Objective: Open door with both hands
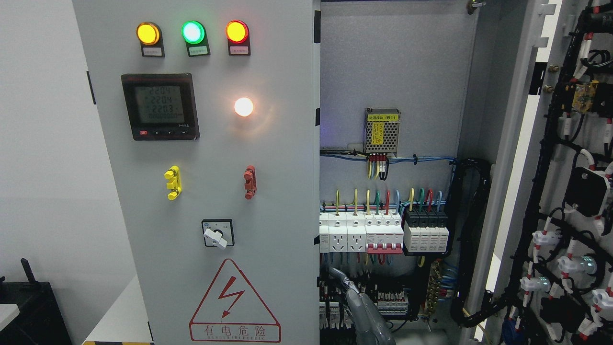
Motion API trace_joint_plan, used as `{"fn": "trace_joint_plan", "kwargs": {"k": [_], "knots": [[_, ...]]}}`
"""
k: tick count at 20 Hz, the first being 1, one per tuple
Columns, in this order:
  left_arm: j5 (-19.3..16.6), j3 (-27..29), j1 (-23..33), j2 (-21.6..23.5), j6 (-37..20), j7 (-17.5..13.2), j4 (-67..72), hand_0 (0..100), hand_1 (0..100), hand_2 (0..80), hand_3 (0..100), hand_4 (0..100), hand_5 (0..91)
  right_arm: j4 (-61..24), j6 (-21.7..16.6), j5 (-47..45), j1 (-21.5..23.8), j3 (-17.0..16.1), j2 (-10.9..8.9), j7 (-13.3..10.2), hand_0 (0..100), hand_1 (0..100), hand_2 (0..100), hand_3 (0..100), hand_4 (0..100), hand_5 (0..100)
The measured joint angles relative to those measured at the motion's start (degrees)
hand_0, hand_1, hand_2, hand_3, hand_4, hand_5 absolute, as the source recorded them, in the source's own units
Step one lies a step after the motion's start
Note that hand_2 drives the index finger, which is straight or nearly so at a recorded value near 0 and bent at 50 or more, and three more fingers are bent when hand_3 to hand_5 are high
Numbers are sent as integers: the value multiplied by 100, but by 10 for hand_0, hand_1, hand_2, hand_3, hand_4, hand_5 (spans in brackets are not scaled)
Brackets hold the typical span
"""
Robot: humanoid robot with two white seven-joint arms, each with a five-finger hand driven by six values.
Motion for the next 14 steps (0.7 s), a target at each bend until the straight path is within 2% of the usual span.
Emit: {"fn": "trace_joint_plan", "kwargs": {"k": [14], "knots": [[0,0,0,0,0,33,0,0,0,0,0,42,0,223,12,-10,-275,42,86,1,0,0,0,0,0,0]]}}
